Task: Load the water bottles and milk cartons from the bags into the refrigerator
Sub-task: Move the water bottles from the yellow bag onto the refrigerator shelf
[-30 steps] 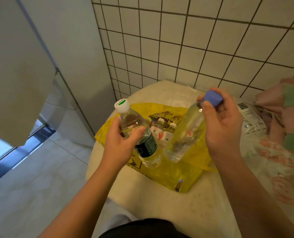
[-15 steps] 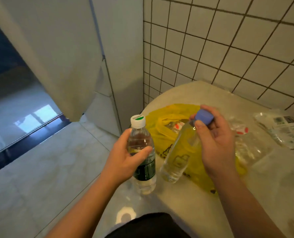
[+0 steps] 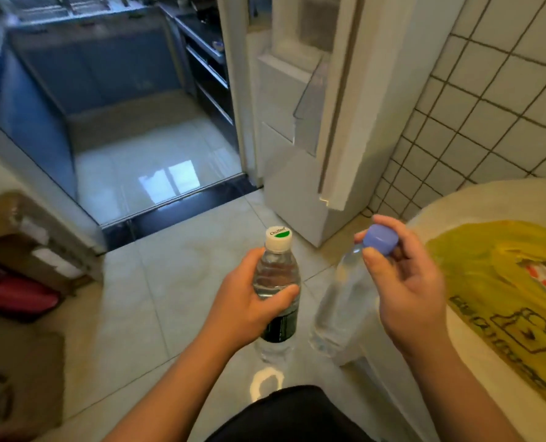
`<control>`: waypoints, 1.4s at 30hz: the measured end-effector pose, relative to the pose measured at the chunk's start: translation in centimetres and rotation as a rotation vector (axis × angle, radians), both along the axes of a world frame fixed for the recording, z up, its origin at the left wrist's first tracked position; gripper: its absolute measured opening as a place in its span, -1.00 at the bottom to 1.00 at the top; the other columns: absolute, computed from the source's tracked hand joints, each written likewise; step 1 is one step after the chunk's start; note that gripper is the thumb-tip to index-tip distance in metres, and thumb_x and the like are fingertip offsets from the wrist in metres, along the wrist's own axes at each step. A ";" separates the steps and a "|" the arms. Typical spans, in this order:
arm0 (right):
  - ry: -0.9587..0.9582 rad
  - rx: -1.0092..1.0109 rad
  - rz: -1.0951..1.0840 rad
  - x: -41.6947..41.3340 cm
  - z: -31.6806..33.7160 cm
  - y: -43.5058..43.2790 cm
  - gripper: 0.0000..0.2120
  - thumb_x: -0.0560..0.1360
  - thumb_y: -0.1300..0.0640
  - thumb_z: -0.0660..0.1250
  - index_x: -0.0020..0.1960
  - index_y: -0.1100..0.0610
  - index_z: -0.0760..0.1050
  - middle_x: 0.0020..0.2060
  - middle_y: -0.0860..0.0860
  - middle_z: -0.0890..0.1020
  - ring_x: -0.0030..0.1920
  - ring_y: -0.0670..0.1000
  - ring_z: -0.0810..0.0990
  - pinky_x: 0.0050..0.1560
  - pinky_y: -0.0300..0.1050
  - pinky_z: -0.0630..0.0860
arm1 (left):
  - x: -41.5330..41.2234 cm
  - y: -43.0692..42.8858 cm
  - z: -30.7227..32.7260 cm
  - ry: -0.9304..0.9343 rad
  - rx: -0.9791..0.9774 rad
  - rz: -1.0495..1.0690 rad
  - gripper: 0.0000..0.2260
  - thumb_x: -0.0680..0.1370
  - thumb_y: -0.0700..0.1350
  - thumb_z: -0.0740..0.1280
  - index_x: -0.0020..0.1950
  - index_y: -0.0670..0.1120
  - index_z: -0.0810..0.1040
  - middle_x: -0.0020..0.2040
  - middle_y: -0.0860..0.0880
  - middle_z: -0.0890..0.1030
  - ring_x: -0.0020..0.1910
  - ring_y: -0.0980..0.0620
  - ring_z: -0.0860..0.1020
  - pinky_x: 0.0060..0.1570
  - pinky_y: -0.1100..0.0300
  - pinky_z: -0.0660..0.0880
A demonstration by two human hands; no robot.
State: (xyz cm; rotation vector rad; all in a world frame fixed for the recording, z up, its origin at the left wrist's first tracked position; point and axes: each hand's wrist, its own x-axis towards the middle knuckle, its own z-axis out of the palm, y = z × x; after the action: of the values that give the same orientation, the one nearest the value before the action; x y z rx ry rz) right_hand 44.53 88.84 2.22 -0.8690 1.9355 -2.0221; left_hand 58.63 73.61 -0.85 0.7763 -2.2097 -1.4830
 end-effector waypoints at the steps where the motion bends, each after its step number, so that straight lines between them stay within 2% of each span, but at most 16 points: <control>1: 0.004 0.003 0.031 0.8 -0.2 -1.8 -0.64 0.52 0.14 0.36 0.30 0.13 0.46 0.09 0.10 0.64 0.11 -0.02 0.62 0.19 -0.18 0.53 | 1.2 -1.4 -0.2 -0.006 -0.007 0.027 -0.65 0.42 0.05 0.47 0.13 0.24 0.43 0.01 0.30 0.60 0.04 0.30 0.58 -0.03 0.39 0.52; 6: -0.002 0.012 0.173 3.6 -0.7 -10.4 -0.65 0.49 0.14 0.33 0.26 0.01 0.47 0.11 0.10 0.64 0.15 -0.01 0.62 0.19 -0.20 0.51 | 5.9 -7.6 -0.6 -0.037 -0.006 0.169 -0.62 0.45 0.00 0.48 0.20 0.18 0.43 0.06 0.21 0.60 0.08 0.24 0.58 0.01 0.34 0.54; 13: 0.007 -0.007 0.315 5.4 -1.1 -22.0 -0.67 0.53 0.13 0.34 0.28 0.00 0.43 0.14 0.04 0.62 0.17 -0.05 0.60 0.22 -0.22 0.50 | 8.9 -15.3 -1.0 -0.029 0.006 0.403 -0.63 0.44 -0.05 0.48 0.19 0.09 0.46 0.02 0.20 0.61 0.01 0.24 0.60 -0.03 0.40 0.54; 18: -0.009 -0.005 0.371 4.3 -2.3 -31.9 -0.65 0.56 0.12 0.34 0.33 -0.02 0.41 0.19 0.02 0.59 0.23 -0.01 0.57 0.29 -0.04 0.49 | 8.4 -22.5 -0.9 -0.019 0.011 0.543 -0.65 0.44 -0.08 0.49 0.16 0.11 0.47 -0.02 0.19 0.63 0.00 0.21 0.62 0.01 0.28 0.57; 23: 0.011 -0.028 0.432 2.1 -1.8 -43.1 -0.63 0.56 0.23 0.32 0.34 0.02 0.42 0.21 -0.03 0.58 0.24 -0.08 0.55 0.31 -0.15 0.46 | 6.8 -30.5 0.1 -0.031 0.018 0.634 -0.59 0.42 -0.05 0.50 0.23 0.08 0.47 0.03 0.15 0.63 0.03 0.20 0.61 0.09 0.21 0.57; 28: 0.046 -0.031 0.480 -1.5 -0.6 -52.6 -0.63 0.57 0.19 0.32 0.36 0.02 0.40 0.21 0.02 0.58 0.24 -0.02 0.55 0.29 -0.16 0.47 | 3.3 -38.5 1.0 -0.028 -0.026 0.692 -0.65 0.41 -0.06 0.49 0.15 0.08 0.49 -0.02 0.15 0.63 -0.01 0.22 0.61 0.05 0.22 0.56; 32: 0.069 -0.006 0.427 -5.0 -0.1 -57.7 -0.64 0.59 0.17 0.30 0.36 0.02 0.40 0.23 0.03 0.58 0.26 -0.01 0.55 0.33 0.07 0.47 | -0.1 -44.3 1.1 -0.044 -0.029 0.663 -0.58 0.42 -0.02 0.49 0.23 0.01 0.47 0.05 0.11 0.62 0.05 0.13 0.60 0.15 0.07 0.57; 33: 0.063 -0.004 0.418 -5.6 0.0 -58.4 -0.64 0.58 0.18 0.31 0.36 0.02 0.40 0.24 0.03 0.58 0.26 -0.02 0.55 0.33 0.10 0.47 | -0.8 -45.3 1.0 -0.049 -0.037 0.649 -0.57 0.42 -0.02 0.50 0.24 0.02 0.46 0.05 0.12 0.62 0.05 0.15 0.60 0.15 0.09 0.57; 36: 0.078 0.015 0.342 -8.6 0.0 -61.6 -0.65 0.58 0.17 0.31 0.35 0.03 0.40 0.23 0.04 0.59 0.26 -0.02 0.55 0.33 0.10 0.46 | -4.2 -50.1 0.3 -0.073 -0.059 0.570 -0.58 0.42 -0.01 0.51 0.21 0.11 0.44 0.00 0.22 0.60 0.00 0.28 0.58 0.04 0.33 0.53; 39: 0.080 0.023 0.234 -12.2 -0.2 -65.0 -0.65 0.58 0.21 0.32 0.34 0.05 0.42 0.22 0.02 0.59 0.26 -0.03 0.55 0.34 0.07 0.45 | -8.5 -55.5 -0.4 -0.053 -0.056 0.454 -0.62 0.39 0.04 0.49 0.12 0.22 0.42 -0.01 0.26 0.60 0.01 0.34 0.57 -0.04 0.43 0.49; 42: 0.092 0.033 0.117 -16.0 -0.5 -68.0 -0.65 0.58 0.20 0.33 0.32 -0.03 0.42 0.21 0.02 0.60 0.26 -0.01 0.55 0.33 0.12 0.46 | -13.3 -60.7 -0.9 -0.043 -0.062 0.330 -0.61 0.40 -0.02 0.51 0.08 0.25 0.39 -0.05 0.28 0.58 0.00 0.40 0.56 -0.08 0.54 0.45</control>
State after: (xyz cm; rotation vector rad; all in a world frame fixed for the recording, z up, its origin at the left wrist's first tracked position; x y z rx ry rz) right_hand 28.55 20.82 1.73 -1.0579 1.9109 -1.9101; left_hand 45.36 12.92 -1.79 1.0991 -2.0251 -1.2416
